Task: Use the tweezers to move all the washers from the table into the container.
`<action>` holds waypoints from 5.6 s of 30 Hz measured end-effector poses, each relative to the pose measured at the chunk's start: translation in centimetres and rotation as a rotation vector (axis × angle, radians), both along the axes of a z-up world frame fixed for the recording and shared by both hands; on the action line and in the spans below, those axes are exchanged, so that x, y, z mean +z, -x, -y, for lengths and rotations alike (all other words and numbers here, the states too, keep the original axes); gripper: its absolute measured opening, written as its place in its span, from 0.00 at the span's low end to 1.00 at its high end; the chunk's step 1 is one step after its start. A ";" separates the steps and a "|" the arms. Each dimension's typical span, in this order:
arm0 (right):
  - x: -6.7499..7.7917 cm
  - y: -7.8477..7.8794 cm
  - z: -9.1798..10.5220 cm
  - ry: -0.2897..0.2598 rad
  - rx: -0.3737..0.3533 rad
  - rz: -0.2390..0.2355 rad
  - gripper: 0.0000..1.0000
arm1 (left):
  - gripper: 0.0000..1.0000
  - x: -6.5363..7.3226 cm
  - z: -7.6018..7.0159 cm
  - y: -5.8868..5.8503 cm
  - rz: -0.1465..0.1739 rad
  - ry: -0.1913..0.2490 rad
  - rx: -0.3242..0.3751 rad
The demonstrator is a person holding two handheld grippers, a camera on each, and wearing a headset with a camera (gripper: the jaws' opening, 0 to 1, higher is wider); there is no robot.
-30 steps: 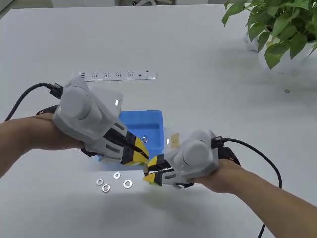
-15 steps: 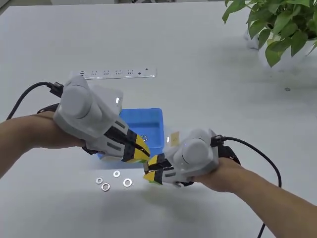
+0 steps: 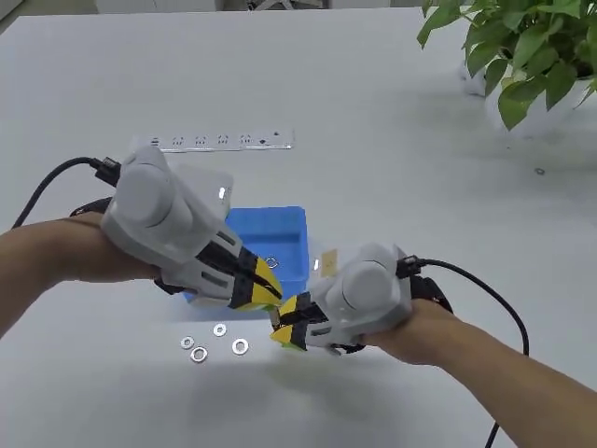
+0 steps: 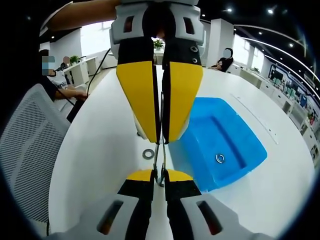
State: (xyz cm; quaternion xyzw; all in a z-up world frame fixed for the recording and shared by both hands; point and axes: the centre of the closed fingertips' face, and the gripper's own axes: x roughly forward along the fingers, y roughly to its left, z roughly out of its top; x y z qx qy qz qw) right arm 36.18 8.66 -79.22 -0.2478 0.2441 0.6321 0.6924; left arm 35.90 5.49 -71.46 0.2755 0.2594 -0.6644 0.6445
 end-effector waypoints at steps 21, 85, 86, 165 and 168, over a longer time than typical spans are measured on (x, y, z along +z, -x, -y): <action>3.2 0.0 0.0 0.011 0.008 0.032 0.10 | 0.06 3.2 -0.2 0.3 0.038 0.012 -0.001; 3.1 -8.8 -2.9 -0.025 0.003 0.036 0.10 | 0.06 3.0 -2.4 -8.4 0.086 -0.034 0.039; 2.9 -8.9 -3.0 -0.023 0.004 0.034 0.10 | 0.06 2.8 -2.5 -8.5 0.084 -0.036 0.039; 6.2 -5.6 -3.7 -0.017 0.040 0.105 0.11 | 0.05 6.2 -3.4 -4.7 0.119 -0.025 0.060; 6.3 -5.1 -3.8 -0.019 0.043 0.106 0.11 | 0.05 6.3 -3.5 -4.2 0.122 -0.025 0.058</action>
